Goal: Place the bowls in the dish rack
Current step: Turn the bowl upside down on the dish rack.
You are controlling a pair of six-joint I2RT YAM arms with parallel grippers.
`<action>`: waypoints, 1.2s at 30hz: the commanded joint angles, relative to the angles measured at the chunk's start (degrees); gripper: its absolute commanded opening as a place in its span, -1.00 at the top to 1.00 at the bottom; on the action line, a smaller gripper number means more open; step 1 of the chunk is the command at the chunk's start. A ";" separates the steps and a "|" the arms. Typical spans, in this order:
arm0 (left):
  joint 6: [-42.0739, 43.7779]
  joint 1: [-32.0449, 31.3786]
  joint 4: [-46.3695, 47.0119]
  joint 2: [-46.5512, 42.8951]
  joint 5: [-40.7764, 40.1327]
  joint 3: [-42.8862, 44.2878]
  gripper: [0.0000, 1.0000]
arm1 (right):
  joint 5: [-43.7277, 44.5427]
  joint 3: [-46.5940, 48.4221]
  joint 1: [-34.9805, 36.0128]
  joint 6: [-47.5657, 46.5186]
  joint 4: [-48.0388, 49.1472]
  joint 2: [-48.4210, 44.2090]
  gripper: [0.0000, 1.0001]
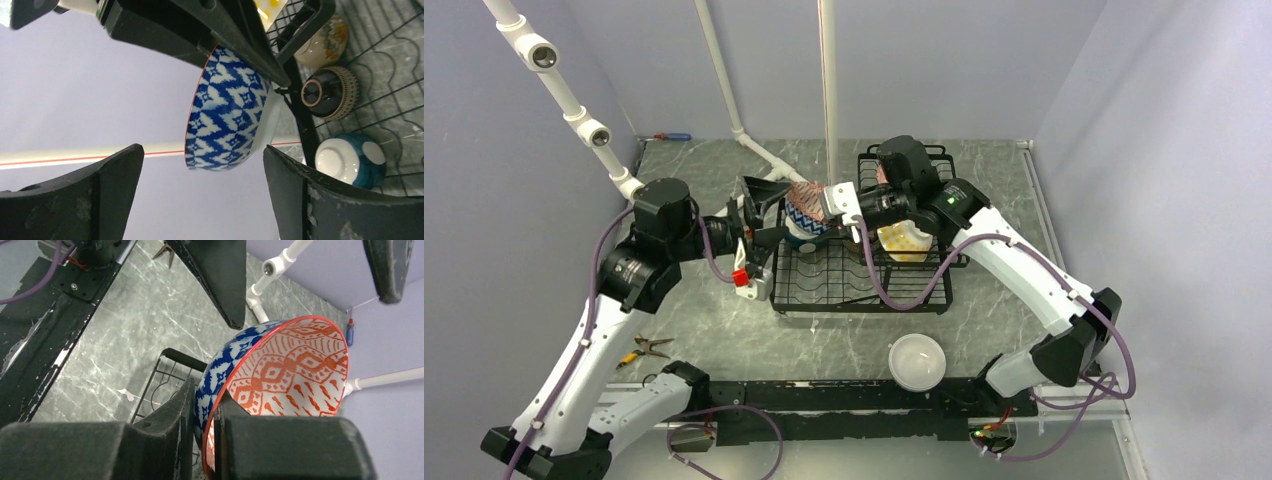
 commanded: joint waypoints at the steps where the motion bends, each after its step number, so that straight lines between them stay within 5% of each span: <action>1: 4.97 -0.84 -12.86 4.54 5.04 6.28 -0.89 | -3.89 3.85 0.21 -0.04 2.46 -0.52 1.00; 4: 6.55 -1.66 -18.88 7.64 4.90 8.61 -0.88 | -4.47 4.04 0.25 0.11 2.55 -0.34 1.00; 12: 3.93 -5.66 -11.07 10.01 3.84 5.51 -0.79 | -5.96 4.13 0.26 -0.24 1.79 0.00 1.00; 16: 5.93 -7.39 -14.97 13.54 1.98 8.69 -0.46 | -5.96 4.13 0.26 -0.13 1.72 0.06 1.00; 25: 5.38 -8.01 -15.10 13.45 -0.65 9.06 0.85 | -4.99 2.28 0.26 0.80 3.88 -0.83 1.00; 27: 4.34 -8.03 -14.40 12.75 -0.69 8.43 0.95 | -4.91 2.05 0.27 0.95 4.26 -1.03 1.00; 29: 4.03 -8.04 -14.35 12.11 -0.58 7.88 0.87 | -5.35 2.09 0.27 0.96 4.31 -1.13 1.00; 31: 3.99 -8.08 -13.89 11.56 -0.71 7.00 -0.07 | -5.79 2.20 0.26 1.23 4.44 -1.12 1.00; 32: 4.04 -8.08 -13.32 11.20 -0.94 6.19 -0.35 | -6.06 2.20 0.27 1.33 4.64 -1.10 1.00; 36: 3.42 -8.33 -10.59 10.17 -1.70 3.75 -0.49 | -6.48 2.38 0.26 1.59 4.68 -1.22 1.00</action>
